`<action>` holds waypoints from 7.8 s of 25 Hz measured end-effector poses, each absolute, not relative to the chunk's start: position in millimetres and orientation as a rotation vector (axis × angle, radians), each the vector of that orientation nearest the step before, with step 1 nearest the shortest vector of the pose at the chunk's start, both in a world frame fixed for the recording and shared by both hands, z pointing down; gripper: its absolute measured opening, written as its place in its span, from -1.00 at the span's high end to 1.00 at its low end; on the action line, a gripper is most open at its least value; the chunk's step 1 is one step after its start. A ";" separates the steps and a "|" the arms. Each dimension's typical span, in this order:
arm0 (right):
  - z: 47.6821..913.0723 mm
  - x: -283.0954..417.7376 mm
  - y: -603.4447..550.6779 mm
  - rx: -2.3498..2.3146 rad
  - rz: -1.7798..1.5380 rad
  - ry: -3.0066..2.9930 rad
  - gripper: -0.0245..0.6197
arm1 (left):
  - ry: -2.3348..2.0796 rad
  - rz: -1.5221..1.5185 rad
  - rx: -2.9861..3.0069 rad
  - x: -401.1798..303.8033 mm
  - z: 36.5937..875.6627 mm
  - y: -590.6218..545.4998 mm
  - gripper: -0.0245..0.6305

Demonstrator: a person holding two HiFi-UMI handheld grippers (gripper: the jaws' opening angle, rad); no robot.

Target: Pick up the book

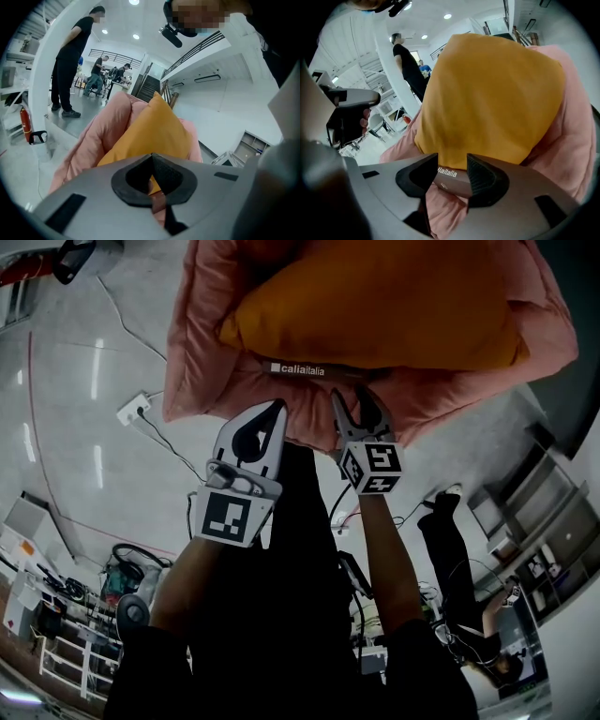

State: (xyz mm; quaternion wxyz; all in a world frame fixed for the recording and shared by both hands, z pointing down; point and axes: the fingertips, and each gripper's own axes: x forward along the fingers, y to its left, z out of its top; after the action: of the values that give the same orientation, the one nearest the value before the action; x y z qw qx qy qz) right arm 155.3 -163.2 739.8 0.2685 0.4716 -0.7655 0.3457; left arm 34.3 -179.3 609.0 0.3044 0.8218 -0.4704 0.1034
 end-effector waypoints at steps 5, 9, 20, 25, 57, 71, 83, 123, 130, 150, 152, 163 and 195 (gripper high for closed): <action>770.2 150.5 -165.1 1.153 0.915 -2.053 0.23 | -1.253 0.272 2.156 31.4 623.7 -181.9 0.93; 791.0 150.0 -162.7 1.078 0.875 -2.027 0.11 | -1.238 0.278 2.148 32.3 633.4 -179.0 0.93; 837.9 149.1 -151.0 0.675 0.624 -1.918 -0.03 | -1.208 0.288 2.130 35.9 649.5 -176.0 0.93; 847.3 150.2 -152.1 0.567 0.507 -1.867 -0.03 | -1.192 0.280 2.107 35.7 656.6 -174.7 0.93; 893.5 151.9 -133.6 0.206 0.318 -1.671 0.23 | -1.183 0.291 2.083 27.4 674.9 -177.6 0.93; 893.7 151.5 -126.2 0.164 0.135 -1.653 0.36 | -1.199 0.295 2.074 23.3 677.6 -166.5 0.93; 873.3 149.9 -100.9 0.145 0.083 -1.648 0.45 | -1.224 0.278 2.091 16.7 660.7 -156.4 0.93; 724.8 111.2 -55.4 0.803 0.717 -1.819 0.47 | -1.241 0.187 2.285 -24.6 515.6 -121.2 0.93; 676.0 95.5 -56.6 0.962 0.815 -1.868 0.47 | -1.246 0.179 2.328 -40.5 483.7 -113.8 0.93; 486.7 99.0 -24.0 1.644 0.779 -2.091 0.47 | -1.162 0.103 2.548 -54.2 370.6 -37.4 0.93; 464.5 101.5 -20.1 1.695 0.754 -2.124 0.47 | -1.164 0.109 2.562 -52.7 365.8 -31.8 0.93; 384.6 119.9 4.3 1.791 0.614 -2.308 0.47 | -1.230 0.102 2.609 -15.7 326.9 -3.7 0.93; 336.6 164.6 43.0 1.763 0.498 -2.460 0.47 | -1.359 0.198 2.558 39.8 331.8 23.8 0.93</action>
State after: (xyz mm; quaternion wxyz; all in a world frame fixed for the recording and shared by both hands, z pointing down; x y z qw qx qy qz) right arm 164.6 43.0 336.6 0.0372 0.5744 -0.8015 0.1622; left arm 39.8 23.8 331.8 0.1188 0.8748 -0.4648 0.0676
